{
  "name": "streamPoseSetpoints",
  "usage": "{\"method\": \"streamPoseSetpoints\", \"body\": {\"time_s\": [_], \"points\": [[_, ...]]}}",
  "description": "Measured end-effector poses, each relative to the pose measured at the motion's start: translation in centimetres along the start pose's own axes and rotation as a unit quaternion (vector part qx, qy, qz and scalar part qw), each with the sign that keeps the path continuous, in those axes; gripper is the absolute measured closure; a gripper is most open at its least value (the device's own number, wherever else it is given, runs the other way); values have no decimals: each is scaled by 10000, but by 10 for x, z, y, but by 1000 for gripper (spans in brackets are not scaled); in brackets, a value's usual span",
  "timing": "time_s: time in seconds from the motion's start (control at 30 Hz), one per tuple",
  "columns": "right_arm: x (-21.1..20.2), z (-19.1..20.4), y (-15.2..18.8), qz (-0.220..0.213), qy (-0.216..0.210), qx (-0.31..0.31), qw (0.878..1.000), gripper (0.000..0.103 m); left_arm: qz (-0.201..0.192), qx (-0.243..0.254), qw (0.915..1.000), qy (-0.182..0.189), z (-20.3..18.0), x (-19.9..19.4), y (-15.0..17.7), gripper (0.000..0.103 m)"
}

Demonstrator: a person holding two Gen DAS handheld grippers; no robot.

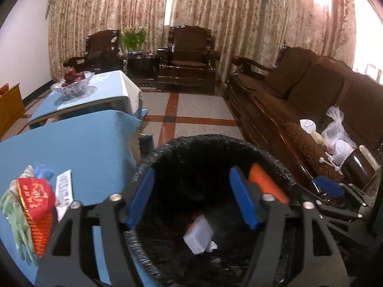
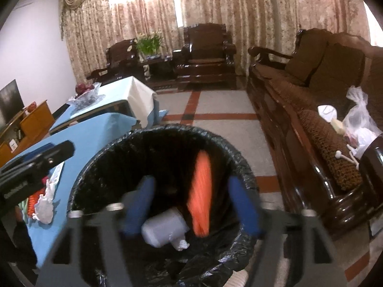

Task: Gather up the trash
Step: 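Move both tools over the bin and open them to drop the box and foam, then move both tools back over the table toward the remaining trash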

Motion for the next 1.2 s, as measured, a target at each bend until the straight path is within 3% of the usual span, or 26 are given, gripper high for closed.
{"method": "streamPoseSetpoints", "body": {"time_s": [0.1, 0.23, 0.47, 0.73, 0.93, 1.2], "points": [[-9, 7, -4, -223, 33, -109, 9997, 6, -148, -8, 9997, -171, 14, -13, -2, 18], [-19, 29, -8, -356, -81, -222, 9991, 6, -333, -137, 9984, -441, 44, -37, -6, 12], [-26, 87, -9, -382, -791, -426, 9952, 6, -474, -407, 9905, -1229, 111, -88, 5, 11], [-31, 181, 7, -405, -1835, -846, 9785, 6, -414, -473, 9739, -2179, 178, -138, 34, 11], [-32, 239, 28, -351, -2378, -1172, 9636, 6, -302, -564, 9650, -2545, 218, -159, 55, 11], [-1, 287, 75, 175, -2598, -1542, 9531, 13, -104, -722, 9569, -2811, 250, -169, 82, 11]]}}
Point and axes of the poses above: each gripper's, at about its wrist camera, not at the fingertips, and x roughly the way its jaws point, z to its left, y to its underside, the point moved 1 cm from there along x, roughly the way its jaws point, and after that the axes turned 8 degrees about -z, right-handed, at the moved point
